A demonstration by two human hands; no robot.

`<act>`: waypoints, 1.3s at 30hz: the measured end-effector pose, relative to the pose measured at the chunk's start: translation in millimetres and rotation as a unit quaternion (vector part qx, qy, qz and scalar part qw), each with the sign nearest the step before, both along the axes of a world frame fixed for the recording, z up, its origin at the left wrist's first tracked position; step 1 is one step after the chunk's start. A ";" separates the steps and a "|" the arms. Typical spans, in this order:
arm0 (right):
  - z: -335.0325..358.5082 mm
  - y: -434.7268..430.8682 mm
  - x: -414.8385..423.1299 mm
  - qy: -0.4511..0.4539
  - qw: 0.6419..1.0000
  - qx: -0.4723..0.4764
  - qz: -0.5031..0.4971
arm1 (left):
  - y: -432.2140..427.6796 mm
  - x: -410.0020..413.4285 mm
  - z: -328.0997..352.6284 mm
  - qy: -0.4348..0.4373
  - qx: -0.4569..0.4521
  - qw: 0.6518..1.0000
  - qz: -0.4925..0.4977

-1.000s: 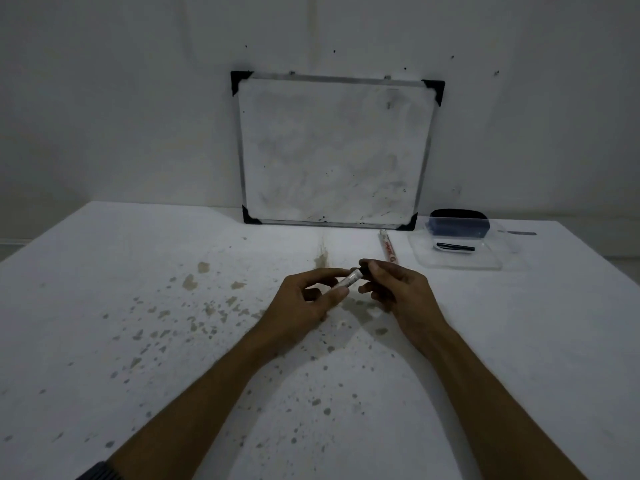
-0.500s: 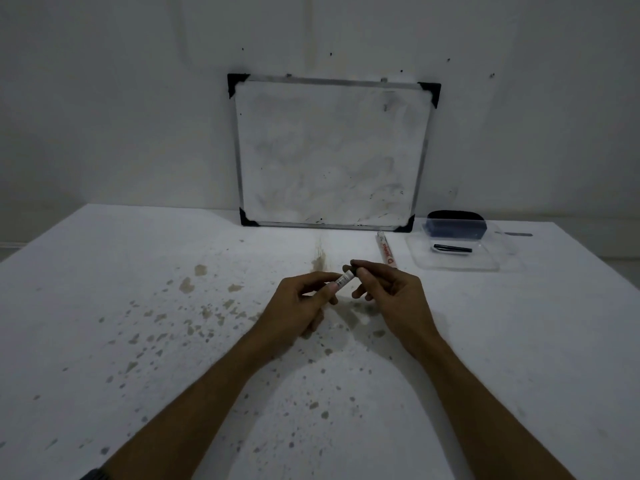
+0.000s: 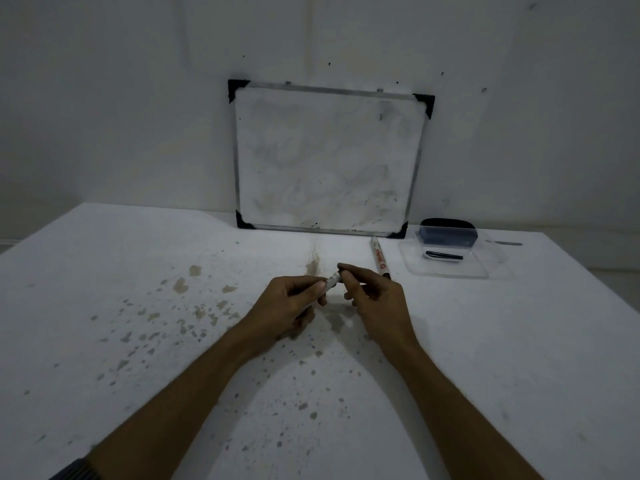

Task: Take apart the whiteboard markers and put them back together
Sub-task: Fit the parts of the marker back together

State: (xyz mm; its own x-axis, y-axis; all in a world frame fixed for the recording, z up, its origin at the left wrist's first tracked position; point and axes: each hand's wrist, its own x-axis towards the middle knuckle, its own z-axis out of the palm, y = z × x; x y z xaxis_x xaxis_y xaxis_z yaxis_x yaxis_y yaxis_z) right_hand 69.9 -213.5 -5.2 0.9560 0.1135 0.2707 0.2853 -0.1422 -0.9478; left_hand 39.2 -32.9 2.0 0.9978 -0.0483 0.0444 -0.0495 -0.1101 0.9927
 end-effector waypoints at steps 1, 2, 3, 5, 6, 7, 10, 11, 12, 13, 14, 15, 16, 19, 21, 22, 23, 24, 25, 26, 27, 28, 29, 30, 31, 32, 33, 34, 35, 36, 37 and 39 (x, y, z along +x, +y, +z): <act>-2.1 2.2 -0.8 -0.005 0.999 -0.017 -0.026 | -2.8 0.7 1.5 0.003 -0.009 1.000 0.009; -2.6 4.4 -2.9 -0.003 0.998 -0.031 -0.050 | -5.6 1.4 3.3 0.005 -0.027 0.999 0.022; -1.8 6.4 -5.7 0.004 0.997 -0.037 -0.067 | -6.8 2.9 3.4 0.005 -0.050 0.998 0.042; 1.7 8.7 -12.1 0.017 0.996 -0.047 -0.073 | -6.8 5.1 3.0 0.007 -0.100 0.992 0.081; 3.9 9.1 -16.0 0.020 0.996 -0.064 -0.060 | -6.4 5.3 2.4 0.013 -0.133 0.987 0.092; 4.8 9.7 -19.5 0.026 0.995 -0.083 -0.040 | -5.3 5.4 1.5 0.022 -0.171 0.981 0.095; 5.4 15.3 -29.7 0.054 0.991 -0.124 0.020 | -3.2 2.5 -1.5 0.042 -0.250 0.965 0.073; 3.9 17.7 -31.4 0.051 0.988 -0.145 0.031 | -2.8 1.9 -3.0 0.041 -0.255 0.964 0.066; 2.8 20.0 -32.5 0.043 0.984 -0.168 0.040 | -3.3 1.1 -3.3 0.034 -0.257 0.964 0.060; 1.4 21.4 -32.6 0.037 0.981 -0.185 0.043 | -4.2 1.3 -3.7 0.026 -0.257 0.964 0.057; 1.5 21.6 -32.7 0.038 0.980 -0.189 0.043 | -6.5 1.0 -2.7 0.018 -0.261 0.964 0.055; 1.8 20.7 -32.8 0.045 0.982 -0.180 0.043 | -8.6 1.7 -2.5 0.014 -0.268 0.962 0.056; 2.7 18.9 -33.3 0.058 0.984 -0.161 0.047 | -10.8 2.4 -2.3 0.011 -0.279 0.959 0.056; 7.6 11.9 -32.8 0.091 0.985 -0.129 0.067 | -13.1 4.5 -2.8 0.002 -0.280 0.959 0.049; 12.3 5.0 -29.3 0.106 0.984 -0.132 0.062 | -16.9 7.0 -3.0 -0.003 -0.215 0.975 0.052; 15.8 -0.3 -26.3 0.107 0.984 -0.137 0.047 | -20.7 8.9 -2.3 -0.005 -0.153 0.986 0.067; 18.9 -7.2 -22.5 0.102 0.984 -0.146 0.021 | -24.6 12.2 -3.1 -0.012 -0.081 0.992 0.091; 21.8 -16.1 -18.5 0.090 0.983 -0.157 -0.015 | -28.3 16.7 -5.2 -0.028 -0.013 0.993 0.112; 23.4 -26.4 -14.4 0.079 0.981 -0.171 -0.056 | -30.9 22.6 -9.8 -0.054 0.067 0.989 0.124; 24.7 -37.1 -11.4 0.068 0.976 -0.185 -0.097 | -32.3 29.5 -16.9 -0.084 0.164 0.975 0.125; 24.8 -47.2 -8.9 0.060 0.969 -0.198 -0.135 | -32.8 36.6 -25.3 -0.105 0.268 0.951 0.109; 23.5 -56.1 -6.3 0.053 0.962 -0.211 -0.166 | -32.7 43.1 -33.5 -0.116 0.363 0.921 0.086; 21.6 -62.8 -3.8 0.050 0.953 -0.228 -0.192 | -32.2 48.0 -41.1 -0.119 0.433 0.891 0.067; 19.8 -66.8 -1.1 0.050 0.943 -0.247 -0.215 | -31.4 50.4 -44.9 -0.120 0.476 0.869 0.055; 17.3 -68.6 2.8 0.053 0.934 -0.264 -0.234 | -29.1 51.5 -47.1 -0.121 0.497 0.858 0.048; 15.1 -68.8 7.9 0.056 0.927 -0.278 -0.246 | -25.5 51.5 -46.0 -0.125 0.501 0.855 0.044; 13.0 -67.9 13.9 0.058 0.920 -0.293 -0.252 | -21.2 51.5 -44.9 -0.127 0.497 0.858 0.043; 11.6 -66.3 19.9 0.058 0.915 -0.309 -0.254 | -17.2 51.3 -42.9 -0.127 0.490 0.861 0.041; 11.1 -64.3 26.0 0.060 0.909 -0.323 -0.255 | -14.1 51.0 -41.0 -0.127 0.488 0.863 0.041; 10.9 -62.6 31.7 0.060 0.906 -0.331 -0.257 | -12.4 50.6 -39.9 -0.127 0.490 0.861 0.041; 10.5 -61.5 36.8 0.061 0.905 -0.332 -0.260 | -12.0 50.1 -39.3 -0.129 0.493 0.859 0.041; 10.5 -59.3 42.8 0.058 0.906 -0.323 -0.267 | -13.7 48.8 -38.5 -0.129 0.494 0.859 0.042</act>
